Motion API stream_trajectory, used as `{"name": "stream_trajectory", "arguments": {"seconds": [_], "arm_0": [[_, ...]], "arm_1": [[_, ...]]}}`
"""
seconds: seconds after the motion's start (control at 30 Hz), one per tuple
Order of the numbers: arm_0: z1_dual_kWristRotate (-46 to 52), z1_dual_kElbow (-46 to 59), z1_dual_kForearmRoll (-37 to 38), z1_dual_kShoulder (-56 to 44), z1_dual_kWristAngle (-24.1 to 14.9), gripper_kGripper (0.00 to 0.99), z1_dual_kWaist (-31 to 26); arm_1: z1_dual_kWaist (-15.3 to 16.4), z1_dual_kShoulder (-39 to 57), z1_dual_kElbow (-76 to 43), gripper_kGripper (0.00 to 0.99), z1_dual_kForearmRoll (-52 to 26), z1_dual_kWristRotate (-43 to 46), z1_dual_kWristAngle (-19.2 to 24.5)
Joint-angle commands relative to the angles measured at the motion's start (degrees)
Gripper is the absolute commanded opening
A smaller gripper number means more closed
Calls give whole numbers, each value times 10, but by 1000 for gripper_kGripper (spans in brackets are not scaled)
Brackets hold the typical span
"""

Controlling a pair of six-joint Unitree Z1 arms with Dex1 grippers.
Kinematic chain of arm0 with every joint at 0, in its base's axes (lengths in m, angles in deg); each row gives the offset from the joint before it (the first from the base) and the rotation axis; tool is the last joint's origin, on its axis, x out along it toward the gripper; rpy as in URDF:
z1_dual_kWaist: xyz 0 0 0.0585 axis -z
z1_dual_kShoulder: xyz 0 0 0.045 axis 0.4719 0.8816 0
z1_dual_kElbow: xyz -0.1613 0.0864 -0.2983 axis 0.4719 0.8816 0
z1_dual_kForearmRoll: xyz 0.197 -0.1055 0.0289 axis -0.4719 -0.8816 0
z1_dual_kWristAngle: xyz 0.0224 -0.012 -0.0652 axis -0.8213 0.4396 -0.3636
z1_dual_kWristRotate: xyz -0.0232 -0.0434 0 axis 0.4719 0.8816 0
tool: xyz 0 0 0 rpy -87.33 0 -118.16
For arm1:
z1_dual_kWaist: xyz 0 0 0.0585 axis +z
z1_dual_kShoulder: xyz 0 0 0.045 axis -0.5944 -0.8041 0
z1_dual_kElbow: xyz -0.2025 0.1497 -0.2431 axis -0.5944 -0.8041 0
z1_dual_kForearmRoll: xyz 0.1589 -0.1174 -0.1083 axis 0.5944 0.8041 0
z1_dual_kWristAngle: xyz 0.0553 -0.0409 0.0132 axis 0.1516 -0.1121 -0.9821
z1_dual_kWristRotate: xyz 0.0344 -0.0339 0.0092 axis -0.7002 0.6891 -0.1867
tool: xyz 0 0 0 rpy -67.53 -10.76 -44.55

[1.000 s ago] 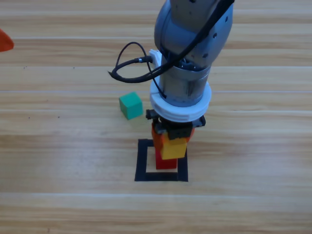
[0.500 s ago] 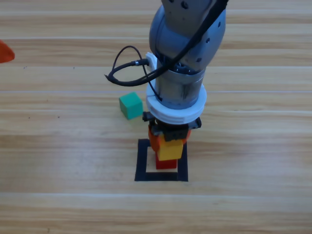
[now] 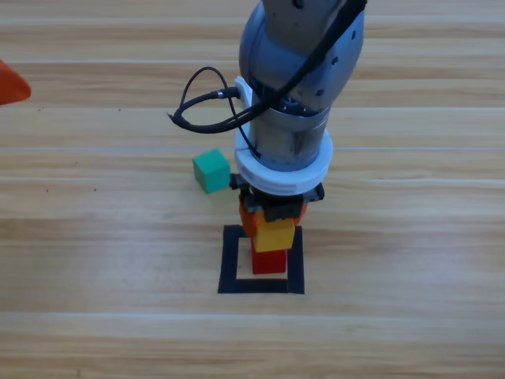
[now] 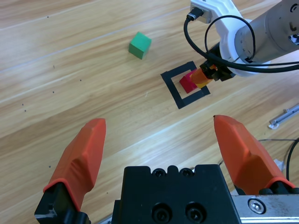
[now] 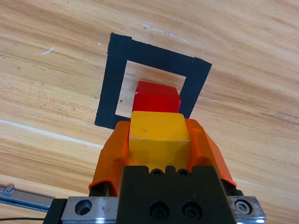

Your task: Stack the blocks in the rectangular block: red at the bottom, yellow in the middle, green on top

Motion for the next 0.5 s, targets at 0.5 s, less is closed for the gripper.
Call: {"name": "stream_trajectory", "arguments": {"seconds": [0.5], "arm_0": [[-4, 21, 13, -13, 7, 989, -9]], "arm_1": [[20, -57, 8, 0, 6, -3, 0]]}}
